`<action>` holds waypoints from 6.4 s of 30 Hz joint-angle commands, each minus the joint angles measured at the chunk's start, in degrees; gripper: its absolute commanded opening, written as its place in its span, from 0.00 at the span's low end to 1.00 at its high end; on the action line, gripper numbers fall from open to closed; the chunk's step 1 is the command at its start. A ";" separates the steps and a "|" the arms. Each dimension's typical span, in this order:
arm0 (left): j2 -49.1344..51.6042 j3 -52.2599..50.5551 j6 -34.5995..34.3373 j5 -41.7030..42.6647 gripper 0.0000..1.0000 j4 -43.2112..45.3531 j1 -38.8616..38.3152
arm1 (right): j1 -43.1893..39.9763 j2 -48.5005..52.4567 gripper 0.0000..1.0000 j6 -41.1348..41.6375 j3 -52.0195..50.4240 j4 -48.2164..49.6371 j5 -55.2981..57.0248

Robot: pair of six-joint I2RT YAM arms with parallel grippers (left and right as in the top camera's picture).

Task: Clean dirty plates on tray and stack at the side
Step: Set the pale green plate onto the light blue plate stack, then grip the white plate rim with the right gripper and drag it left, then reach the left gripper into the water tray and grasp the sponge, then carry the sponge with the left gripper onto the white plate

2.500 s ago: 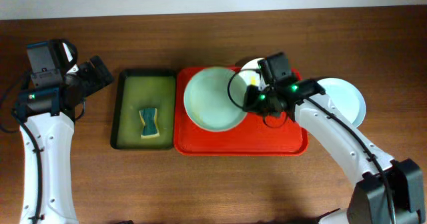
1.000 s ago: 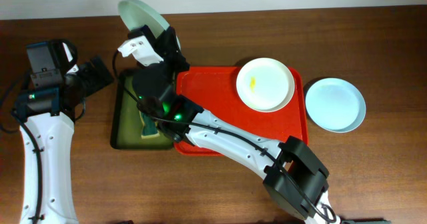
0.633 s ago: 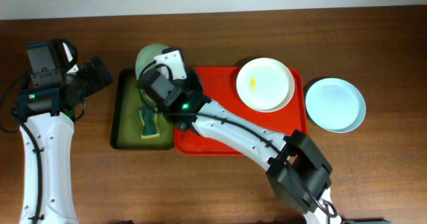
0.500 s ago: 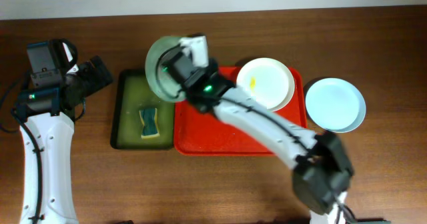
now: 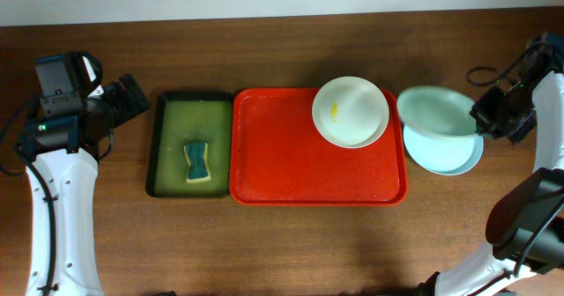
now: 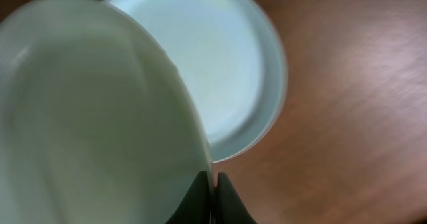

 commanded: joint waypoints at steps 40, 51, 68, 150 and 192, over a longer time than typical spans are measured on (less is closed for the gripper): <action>-0.02 0.24 -0.57 0.39 0.99 0.11 0.35 | 25.62 10.80 0.25 -21.57 -10.56 33.46 2.43; -0.02 0.24 -0.57 0.39 0.99 0.09 0.35 | 25.68 11.04 0.04 -16.50 -11.61 28.22 -14.47; -0.02 0.24 -0.57 0.42 0.99 0.11 0.35 | 34.56 10.93 0.23 -16.90 -6.27 10.75 -14.38; 17.68 -20.55 -0.17 -4.15 0.34 9.70 -18.05 | 34.62 3.65 0.04 -12.44 -25.16 34.47 -14.36; 23.89 -16.31 13.84 -3.74 0.00 17.86 -16.92 | 34.62 3.65 0.40 -12.39 -25.16 34.88 -14.38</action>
